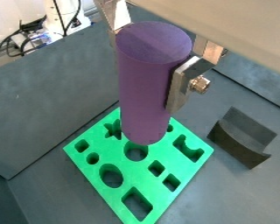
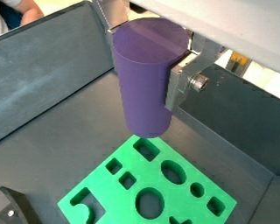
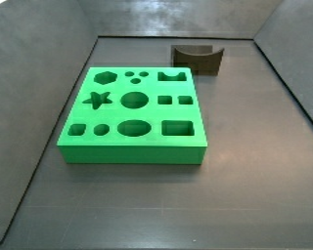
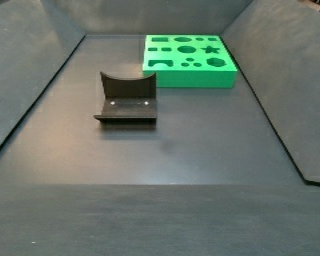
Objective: Insert the round object.
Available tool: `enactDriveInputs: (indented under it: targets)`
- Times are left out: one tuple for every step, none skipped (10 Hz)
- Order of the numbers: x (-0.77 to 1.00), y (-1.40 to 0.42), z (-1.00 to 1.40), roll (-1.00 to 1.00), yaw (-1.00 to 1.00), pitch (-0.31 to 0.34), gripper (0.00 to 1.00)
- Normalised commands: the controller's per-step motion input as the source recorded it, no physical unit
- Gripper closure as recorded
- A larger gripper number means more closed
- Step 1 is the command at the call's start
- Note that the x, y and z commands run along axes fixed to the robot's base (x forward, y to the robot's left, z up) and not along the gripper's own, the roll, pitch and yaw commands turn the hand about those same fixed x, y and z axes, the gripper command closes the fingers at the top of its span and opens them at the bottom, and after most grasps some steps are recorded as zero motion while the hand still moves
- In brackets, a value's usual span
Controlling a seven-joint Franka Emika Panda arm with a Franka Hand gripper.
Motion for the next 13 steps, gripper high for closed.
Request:
enactDriveInputs:
  targets:
    - [0.00, 0.00, -0.05, -0.03, 0.00, 0.000, 1.00]
    - [-0.14, 0.13, -0.88, 0.19, -0.01, 0.000, 1.00]
    - [-0.06, 0.11, -1.00, 0.15, 0.00, 0.000, 1.00]
    - [-0.01, 0.04, -1.00, 0.00, 0.00, 0.000, 1.00]
    - [-0.03, 0.04, -1.00, 0.00, -0.01, 0.000, 1.00]
    - [0.00, 0.12, -1.00, 0.00, -0.02, 0.000, 1.00]
    - [0.00, 0.31, -1.00, 0.00, 0.00, 0.086, 1.00]
    - [-0.01, 0.40, -0.93, 0.09, 0.00, 0.066, 1.00]
    - [-0.15, 0.37, -0.92, 0.17, 0.00, 0.000, 1.00]
    - [-0.37, 0.00, -0.68, 0.28, 0.09, -0.357, 1.00]
    - [-0.34, 0.00, -0.59, 0.12, 0.09, -0.449, 1.00]
    - [-0.19, 0.00, -0.45, -0.01, 0.01, -0.314, 1.00]
    - [-0.01, 0.05, -0.39, 0.00, 0.00, -0.100, 1.00]
